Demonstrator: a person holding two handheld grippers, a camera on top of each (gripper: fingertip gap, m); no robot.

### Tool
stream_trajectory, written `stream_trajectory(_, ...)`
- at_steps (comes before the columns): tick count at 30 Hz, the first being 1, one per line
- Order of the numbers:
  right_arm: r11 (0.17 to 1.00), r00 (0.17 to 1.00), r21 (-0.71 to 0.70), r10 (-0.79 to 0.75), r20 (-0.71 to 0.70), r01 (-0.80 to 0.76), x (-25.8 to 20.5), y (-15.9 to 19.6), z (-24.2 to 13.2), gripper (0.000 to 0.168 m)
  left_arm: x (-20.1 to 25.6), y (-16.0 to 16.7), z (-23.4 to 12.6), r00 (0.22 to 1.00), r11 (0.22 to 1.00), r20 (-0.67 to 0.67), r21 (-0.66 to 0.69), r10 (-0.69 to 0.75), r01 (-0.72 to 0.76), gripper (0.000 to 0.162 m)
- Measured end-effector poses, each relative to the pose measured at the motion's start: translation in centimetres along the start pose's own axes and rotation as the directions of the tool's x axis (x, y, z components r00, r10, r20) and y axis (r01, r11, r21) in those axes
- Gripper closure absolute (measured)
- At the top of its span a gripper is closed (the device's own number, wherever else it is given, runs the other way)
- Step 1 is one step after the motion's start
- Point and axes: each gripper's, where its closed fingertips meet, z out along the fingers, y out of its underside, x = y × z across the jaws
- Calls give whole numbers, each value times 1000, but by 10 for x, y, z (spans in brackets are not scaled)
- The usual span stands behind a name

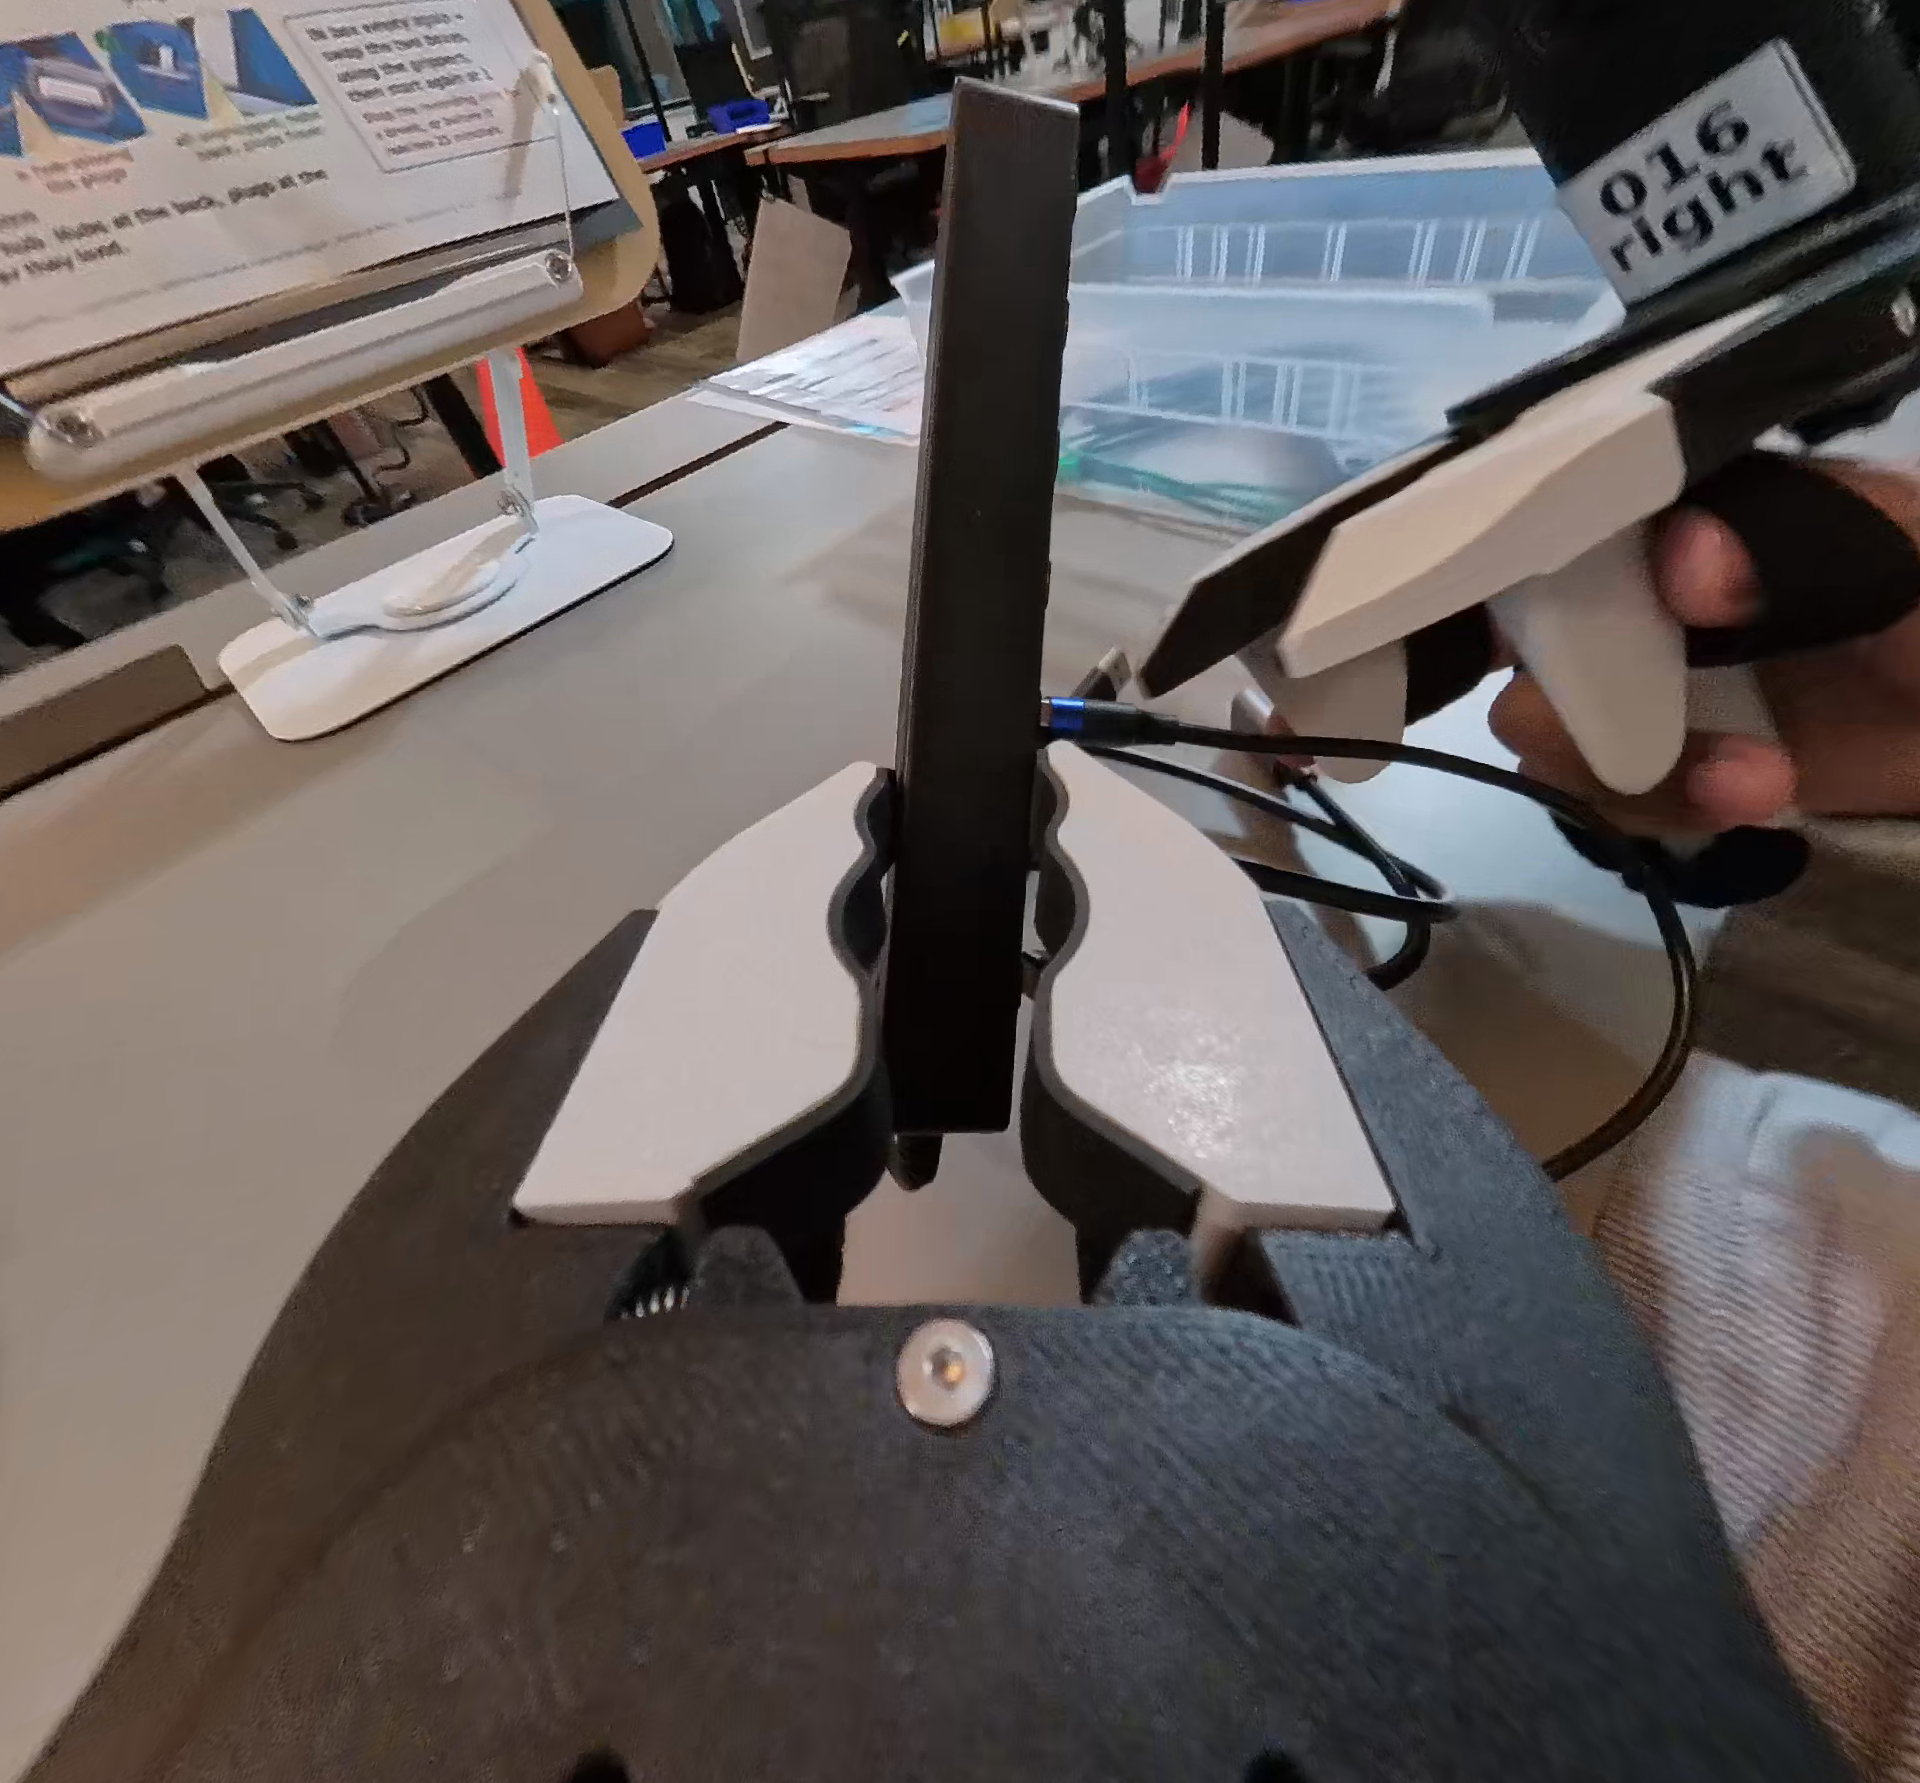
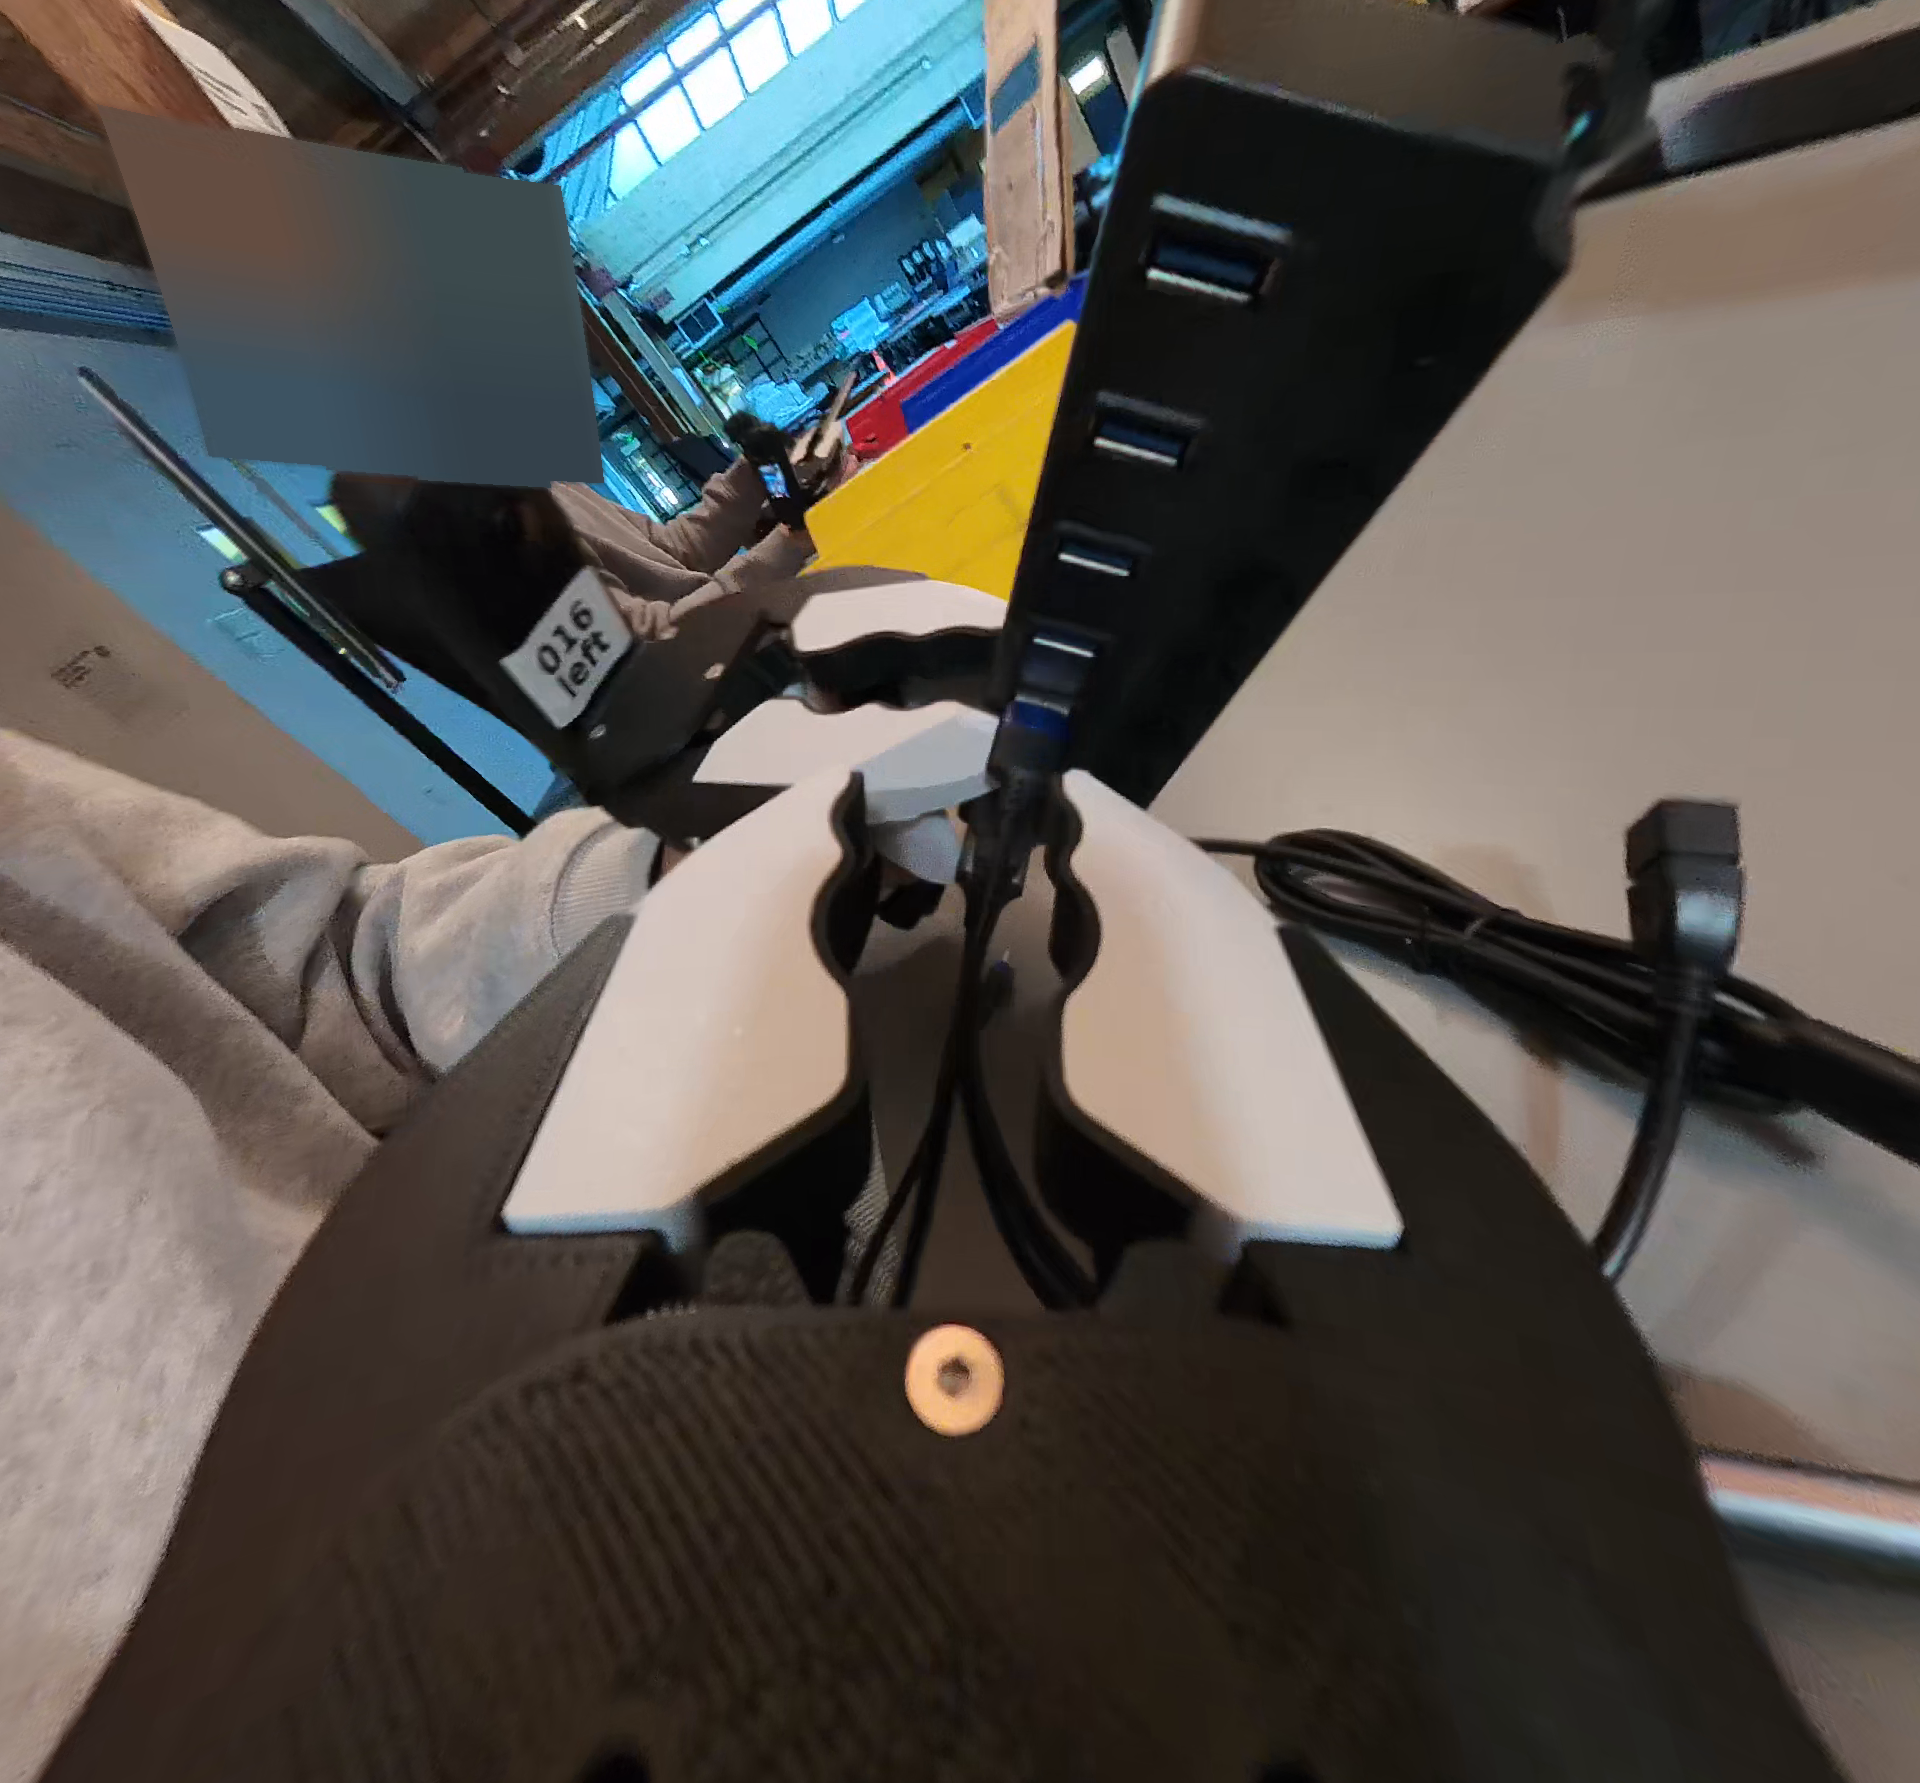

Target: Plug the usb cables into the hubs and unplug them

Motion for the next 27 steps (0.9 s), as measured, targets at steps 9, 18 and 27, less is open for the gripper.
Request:
stream_trajectory(9, 979, 979, -54, -197, -47, 195, -17, 15, -13, 131, -1, -9, -6, 994, 988, -80, 133, -73, 83, 135)
stream_trajectory(18, 1000, 1000, 3, 10, 18, -10, -17, 13, -27, 132, 29, -16, 6, 981, 983, -194, 175, -24, 59, 135)
stream_trajectory(27, 989, 984, 6, 147, 106, -148, -18, 11, -20, 136, 41, -17, -4, 978, 980, -209, 196, -6, 47, 135)
